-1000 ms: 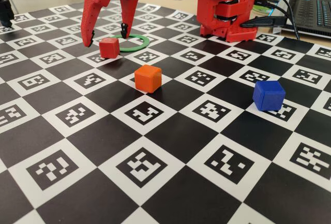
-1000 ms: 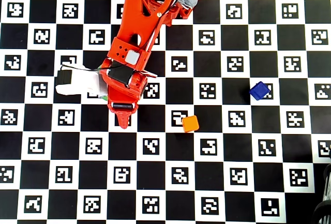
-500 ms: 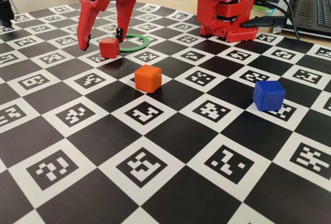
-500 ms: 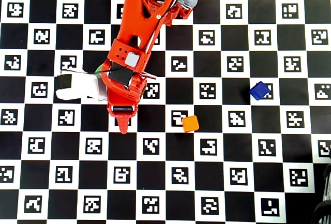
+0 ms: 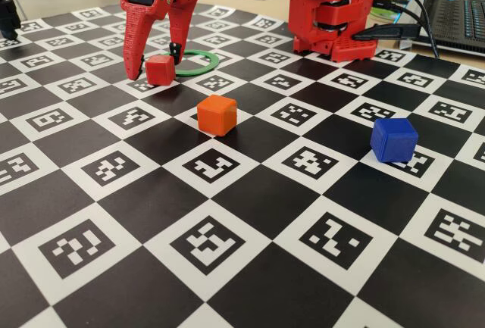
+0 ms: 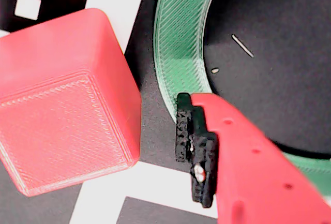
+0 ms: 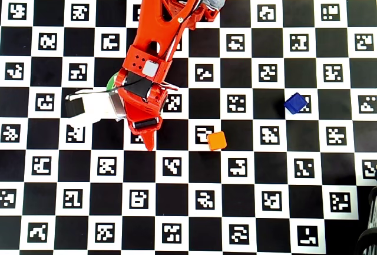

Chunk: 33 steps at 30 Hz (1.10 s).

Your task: Grab the red cube then put it in the green circle then put the blue cube on top and finally the orange cube on top

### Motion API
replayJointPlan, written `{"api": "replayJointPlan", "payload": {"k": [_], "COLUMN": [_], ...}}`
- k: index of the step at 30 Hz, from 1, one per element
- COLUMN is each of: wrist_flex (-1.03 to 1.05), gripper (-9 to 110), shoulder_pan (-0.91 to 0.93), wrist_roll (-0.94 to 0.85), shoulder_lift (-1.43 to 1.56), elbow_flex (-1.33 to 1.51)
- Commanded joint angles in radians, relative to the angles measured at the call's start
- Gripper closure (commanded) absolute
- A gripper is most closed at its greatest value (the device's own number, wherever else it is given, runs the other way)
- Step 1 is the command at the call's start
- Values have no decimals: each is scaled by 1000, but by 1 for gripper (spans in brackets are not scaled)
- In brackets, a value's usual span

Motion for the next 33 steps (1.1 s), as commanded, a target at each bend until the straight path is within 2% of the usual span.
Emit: {"api": "replayJointPlan", "payload": {"k": [1, 26, 33], "wrist_flex": [-5, -67, -69], "gripper": [57, 58, 58], "shoulder_pan": [14, -20, -31], "wrist_roll": [-55, -256, -264], "shoulder_lift": [26, 20, 18], "elbow_flex": [-46, -34, -35]}}
